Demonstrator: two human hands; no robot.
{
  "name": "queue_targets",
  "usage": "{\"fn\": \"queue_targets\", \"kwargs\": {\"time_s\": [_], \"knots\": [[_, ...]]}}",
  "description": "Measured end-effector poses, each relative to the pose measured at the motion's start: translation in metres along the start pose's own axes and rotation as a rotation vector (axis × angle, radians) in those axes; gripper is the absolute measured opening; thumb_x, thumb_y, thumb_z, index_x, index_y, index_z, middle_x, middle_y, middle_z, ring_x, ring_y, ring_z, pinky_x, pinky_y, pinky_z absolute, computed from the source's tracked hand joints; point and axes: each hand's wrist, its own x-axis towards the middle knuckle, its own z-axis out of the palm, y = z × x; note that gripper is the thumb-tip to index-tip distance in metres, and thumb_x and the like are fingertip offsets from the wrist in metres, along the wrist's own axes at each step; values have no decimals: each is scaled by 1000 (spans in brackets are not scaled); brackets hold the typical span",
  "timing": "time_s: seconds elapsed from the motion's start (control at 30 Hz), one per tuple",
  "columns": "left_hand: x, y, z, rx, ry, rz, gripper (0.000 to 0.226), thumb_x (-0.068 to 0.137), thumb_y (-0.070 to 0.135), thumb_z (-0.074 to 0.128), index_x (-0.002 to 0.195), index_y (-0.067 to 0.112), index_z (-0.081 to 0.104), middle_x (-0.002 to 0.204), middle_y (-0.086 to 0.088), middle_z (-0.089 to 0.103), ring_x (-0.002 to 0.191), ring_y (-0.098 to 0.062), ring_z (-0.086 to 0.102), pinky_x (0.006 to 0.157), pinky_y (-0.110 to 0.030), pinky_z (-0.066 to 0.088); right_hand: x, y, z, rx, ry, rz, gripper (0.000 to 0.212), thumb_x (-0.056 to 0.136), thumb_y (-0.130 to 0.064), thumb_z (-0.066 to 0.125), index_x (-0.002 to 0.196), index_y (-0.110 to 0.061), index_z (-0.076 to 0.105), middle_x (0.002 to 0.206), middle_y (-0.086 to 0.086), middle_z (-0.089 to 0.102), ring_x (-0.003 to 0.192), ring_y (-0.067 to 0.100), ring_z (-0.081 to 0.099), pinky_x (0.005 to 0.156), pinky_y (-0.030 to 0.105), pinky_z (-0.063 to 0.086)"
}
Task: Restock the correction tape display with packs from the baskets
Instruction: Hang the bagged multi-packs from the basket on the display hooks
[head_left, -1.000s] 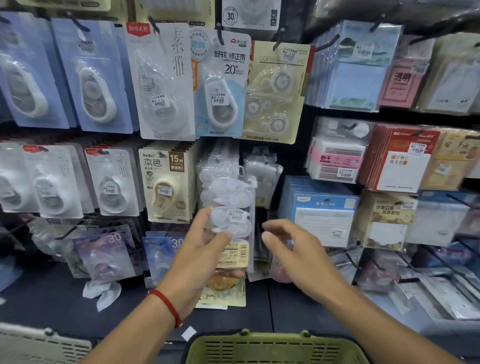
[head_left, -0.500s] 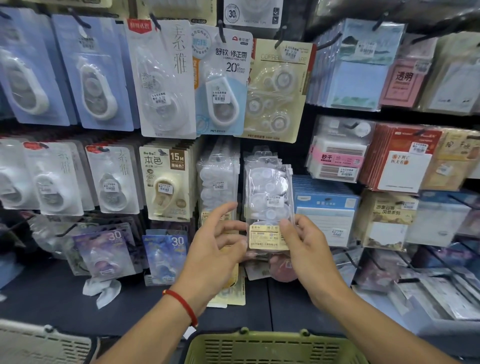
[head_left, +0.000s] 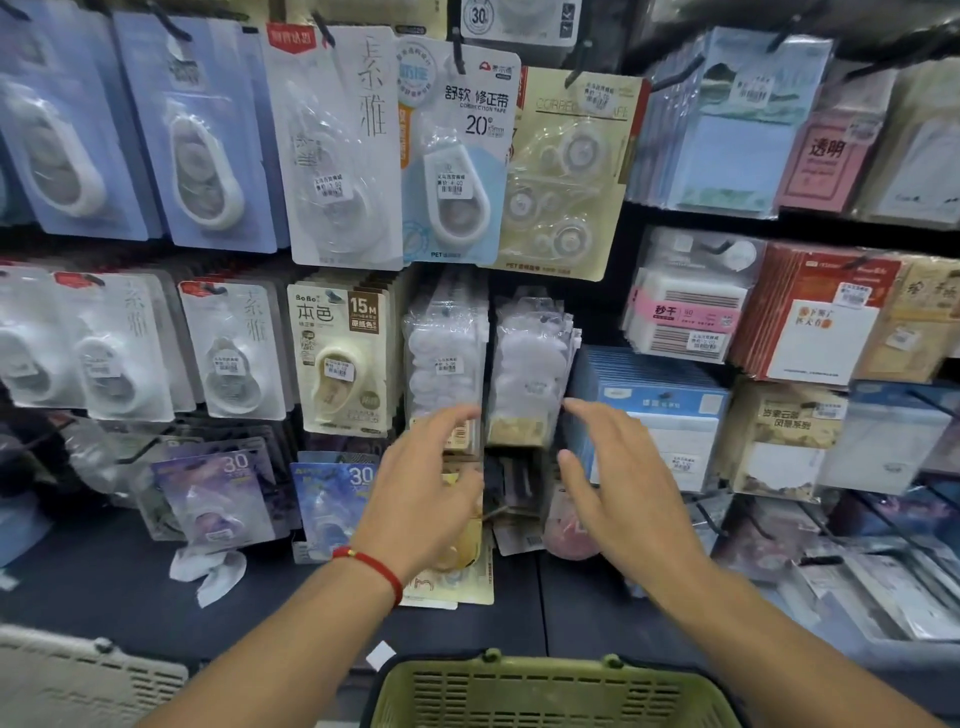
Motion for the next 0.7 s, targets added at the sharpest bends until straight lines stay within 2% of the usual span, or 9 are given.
{"fn": "queue_targets", "kwargs": {"time_s": [0.07,0.13,0.2,0.3,0.4,0.57,0.63,0.7], "knots": [[13,-6,0,222,47,113,62,92,5,66,151,22,51,160,3,44,151,-14,33,119,-17,18,16,-1,7,-61,-55,-135,52,107,-23,54,157,-16,45,165,0,37,152,18,32,124,35,31],[23,-13,5,351,51,161,69,92,2,62,157,17,43,171,-2,24,159,-19,15,128,-26,16,41,-2,20,-142,-122,-167,58,106,-19,52,162,-16,36,175,2,18,161,20,18,127,37,27],[27,-22,14,447,19,171,81,91,-1,57,164,18,28,177,-5,-1,163,-23,-4,131,-37,19,66,-3,36,-255,-168,-148,68,104,-15,50,166,-17,25,177,4,1,163,23,7,124,40,32],[26,-37,24,573,-22,189,102,86,-2,58,169,22,4,171,-5,-33,159,-24,-27,132,-43,11,93,2,60,-355,-191,-59,82,96,-9,56,167,-16,16,177,5,-8,163,28,4,121,45,38],[29,-47,23,594,-28,215,105,83,-2,59,169,24,4,170,-5,-33,159,-24,-27,132,-46,11,112,9,78,-329,-180,-9,88,90,-2,58,167,-17,18,177,7,-5,163,31,4,122,50,36],[31,-55,19,599,-25,276,104,80,-4,62,169,20,12,175,-9,-20,162,-27,-17,130,-50,20,122,18,93,-226,-187,4,83,90,2,59,165,-13,25,176,11,1,162,31,9,118,47,42],[30,-57,16,625,-34,320,102,78,-4,62,168,16,18,176,-13,-12,163,-30,-12,129,-53,23,104,21,96,-131,-164,1,77,93,1,57,163,-12,31,176,10,7,159,31,20,115,42,45],[24,-61,13,641,-70,356,95,75,-4,64,163,10,31,175,-19,3,163,-36,0,127,-54,27,71,26,96,-5,-145,-13,65,95,1,55,157,-10,42,173,9,21,150,30,40,110,40,46]]}}
